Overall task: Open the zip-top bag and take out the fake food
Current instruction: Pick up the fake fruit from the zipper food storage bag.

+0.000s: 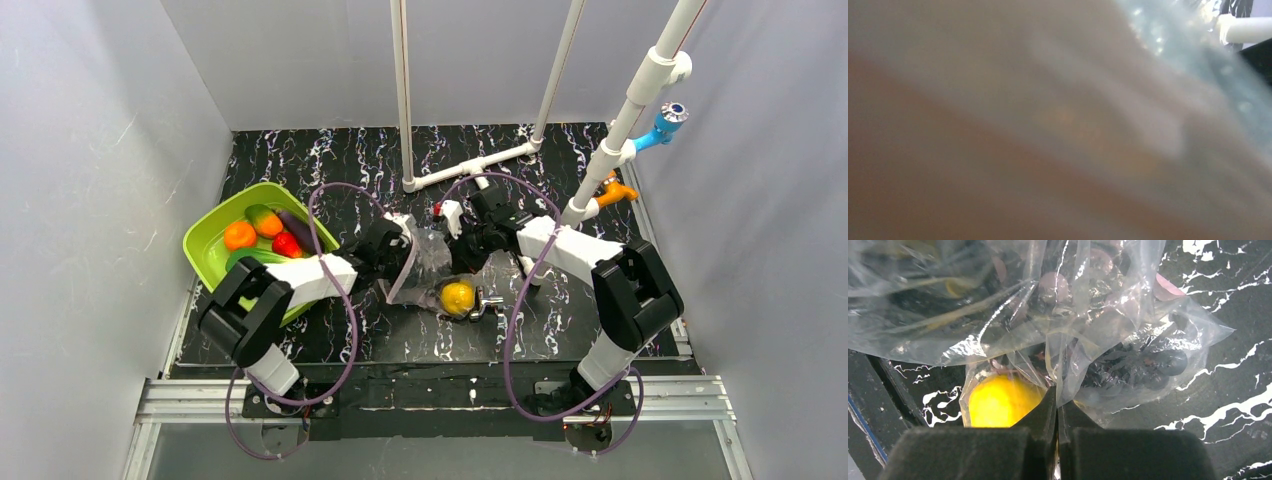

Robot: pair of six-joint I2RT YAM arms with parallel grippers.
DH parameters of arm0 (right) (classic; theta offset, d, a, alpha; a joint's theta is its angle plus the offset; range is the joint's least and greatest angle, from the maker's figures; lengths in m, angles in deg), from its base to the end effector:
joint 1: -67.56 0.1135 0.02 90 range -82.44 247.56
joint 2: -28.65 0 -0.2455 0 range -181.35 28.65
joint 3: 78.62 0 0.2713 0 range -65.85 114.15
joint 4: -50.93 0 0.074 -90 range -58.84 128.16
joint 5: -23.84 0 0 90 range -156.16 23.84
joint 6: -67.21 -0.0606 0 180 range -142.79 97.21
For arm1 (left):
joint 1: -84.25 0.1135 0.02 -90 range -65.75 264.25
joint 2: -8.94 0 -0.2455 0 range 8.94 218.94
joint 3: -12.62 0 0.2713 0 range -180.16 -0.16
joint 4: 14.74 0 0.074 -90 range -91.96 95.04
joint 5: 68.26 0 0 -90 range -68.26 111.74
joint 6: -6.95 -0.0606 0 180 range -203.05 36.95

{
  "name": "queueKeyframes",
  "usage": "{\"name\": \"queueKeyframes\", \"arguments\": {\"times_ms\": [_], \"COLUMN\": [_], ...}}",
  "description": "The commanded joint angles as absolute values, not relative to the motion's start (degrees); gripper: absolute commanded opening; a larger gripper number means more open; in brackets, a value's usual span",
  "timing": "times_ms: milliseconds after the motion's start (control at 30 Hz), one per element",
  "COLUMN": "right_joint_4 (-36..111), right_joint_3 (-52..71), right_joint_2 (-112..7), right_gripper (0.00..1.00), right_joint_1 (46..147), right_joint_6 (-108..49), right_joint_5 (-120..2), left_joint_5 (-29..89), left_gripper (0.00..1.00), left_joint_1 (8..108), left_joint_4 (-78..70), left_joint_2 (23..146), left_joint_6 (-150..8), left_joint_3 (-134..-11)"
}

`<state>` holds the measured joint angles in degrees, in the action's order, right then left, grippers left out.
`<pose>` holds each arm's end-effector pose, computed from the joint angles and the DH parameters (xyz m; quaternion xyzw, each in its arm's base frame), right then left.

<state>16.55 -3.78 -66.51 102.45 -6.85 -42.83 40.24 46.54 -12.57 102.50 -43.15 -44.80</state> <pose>0.2909 0.2321 0.1580 -0.4559 0.8166 0.2389 0.2612 0.2711 -0.2339 0.1170 0.0531 0.8895 -0.3824 0.2446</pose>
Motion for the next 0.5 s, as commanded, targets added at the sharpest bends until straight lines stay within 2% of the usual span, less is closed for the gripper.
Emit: {"name": "queueKeyframes", "arguments": {"times_ms": [0,333,400,467], "right_joint_4": [16.5,15.6,15.1,14.7], "right_joint_3": [-1.6,-1.3,-1.3,-1.2], "right_joint_2": [-65.8,-66.3,-66.3,-66.6], "right_gripper": [0.01,0.01,0.01,0.01], "right_joint_1": [102.4,102.4,102.5,102.5], "right_joint_6": [-6.6,-5.6,-5.1,-5.0], "right_joint_5": [-43.3,-42.8,-41.9,-41.2], "left_joint_5": [27.7,19.6,17.7,16.2], "left_gripper": [0.0,0.01,0.06,0.16], "left_joint_1": [46.7,46.8,47.0,47.2], "left_joint_4": [-5.0,-3.6,-2.9,-2.7], "left_joint_2": [94.4,89.0,88.7,88.7], "left_joint_6": [-43.4,-36.9,-34.4,-32.5], "left_joint_3": [-41.8,-37.6,-37.1,-36.4]}}
